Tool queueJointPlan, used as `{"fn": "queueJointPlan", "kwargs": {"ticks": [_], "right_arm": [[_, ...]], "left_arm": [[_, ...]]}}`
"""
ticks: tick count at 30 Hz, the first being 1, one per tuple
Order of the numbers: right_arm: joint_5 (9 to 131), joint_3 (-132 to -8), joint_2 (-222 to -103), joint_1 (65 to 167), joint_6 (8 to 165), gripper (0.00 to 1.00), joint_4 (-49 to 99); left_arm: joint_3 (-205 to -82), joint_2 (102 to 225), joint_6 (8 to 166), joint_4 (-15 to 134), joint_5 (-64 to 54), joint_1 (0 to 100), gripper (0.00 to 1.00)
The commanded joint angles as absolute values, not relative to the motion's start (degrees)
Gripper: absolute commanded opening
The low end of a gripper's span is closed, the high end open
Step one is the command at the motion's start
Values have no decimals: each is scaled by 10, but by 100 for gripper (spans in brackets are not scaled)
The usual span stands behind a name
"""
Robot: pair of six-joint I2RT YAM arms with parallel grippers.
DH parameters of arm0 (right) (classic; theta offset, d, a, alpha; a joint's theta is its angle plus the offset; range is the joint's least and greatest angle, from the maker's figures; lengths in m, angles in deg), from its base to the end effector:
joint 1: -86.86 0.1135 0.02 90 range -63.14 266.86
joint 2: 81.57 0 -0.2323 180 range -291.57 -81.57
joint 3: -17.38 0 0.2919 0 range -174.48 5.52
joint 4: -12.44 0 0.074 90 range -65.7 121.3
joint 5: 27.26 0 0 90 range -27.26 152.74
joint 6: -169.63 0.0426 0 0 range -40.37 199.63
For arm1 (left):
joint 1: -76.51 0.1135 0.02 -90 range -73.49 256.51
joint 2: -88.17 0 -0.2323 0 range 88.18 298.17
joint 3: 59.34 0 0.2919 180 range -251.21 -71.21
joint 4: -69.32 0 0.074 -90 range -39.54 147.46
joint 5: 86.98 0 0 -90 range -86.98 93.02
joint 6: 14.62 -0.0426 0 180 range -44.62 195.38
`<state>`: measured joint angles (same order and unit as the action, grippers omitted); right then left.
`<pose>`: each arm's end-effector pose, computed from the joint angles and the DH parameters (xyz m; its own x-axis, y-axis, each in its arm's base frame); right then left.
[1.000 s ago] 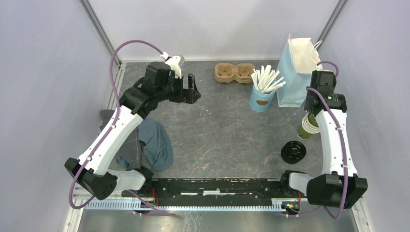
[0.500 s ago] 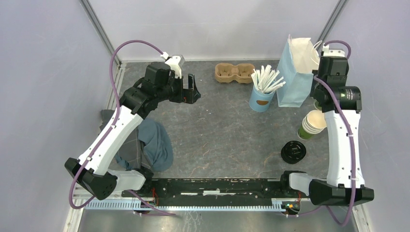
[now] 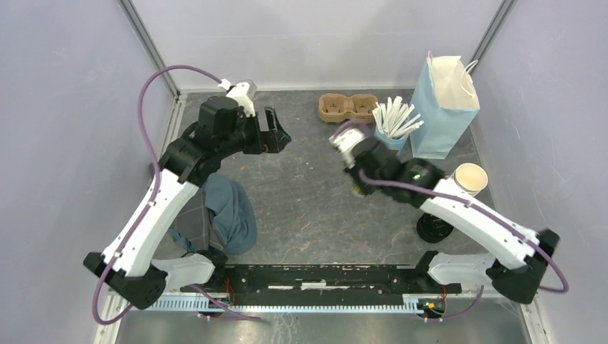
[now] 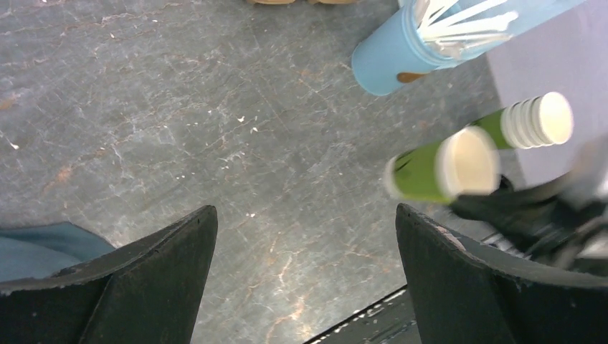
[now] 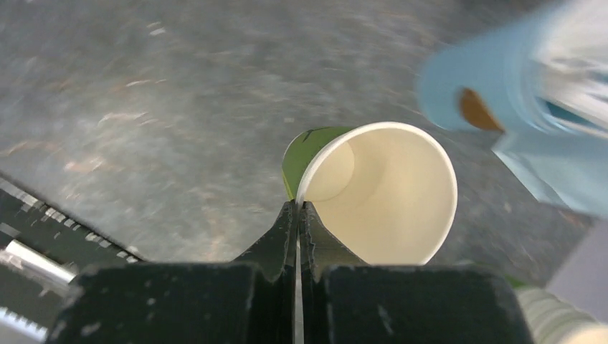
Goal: Pack the takeout coffee
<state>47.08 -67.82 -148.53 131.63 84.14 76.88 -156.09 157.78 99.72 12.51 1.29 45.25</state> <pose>0.2111 0.1932 0.3356 -0.5537 -0.4426 -0.7053 -0.5035 0.8526 -0.1398 0.2559 -0.1568 0.4067 -0.6085 -0.1125 -0.7855 0.3186 0.8720 -0.3717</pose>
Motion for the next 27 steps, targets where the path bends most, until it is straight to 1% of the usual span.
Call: {"fn": "queueJointPlan", "kwargs": {"ticks": [1, 4, 11, 17, 24, 25, 27], "right_arm": [[384, -666, -1534, 1470, 879, 0, 723], [361, -658, -1571, 1542, 891, 0, 703], [344, -604, -1607, 1639, 911, 0, 652], [334, -556, -1610, 1683, 937, 0, 626], [324, -517, -1596, 1699, 969, 0, 616], [323, -515, -1594, 1699, 970, 2, 619], [321, -517, -1590, 1699, 974, 11, 624]], "left_arm": [[-1530, 1506, 1097, 123, 28, 452, 100], [-1504, 1474, 1130, 121, 28, 452, 100], [-1472, 1418, 1178, 99, 46, 452, 100], [-1467, 1406, 1190, 77, 48, 452, 100], [-1458, 1407, 1200, 75, 48, 452, 100], [-1457, 1409, 1201, 75, 48, 452, 100], [-1457, 1412, 1200, 75, 50, 452, 100]]}}
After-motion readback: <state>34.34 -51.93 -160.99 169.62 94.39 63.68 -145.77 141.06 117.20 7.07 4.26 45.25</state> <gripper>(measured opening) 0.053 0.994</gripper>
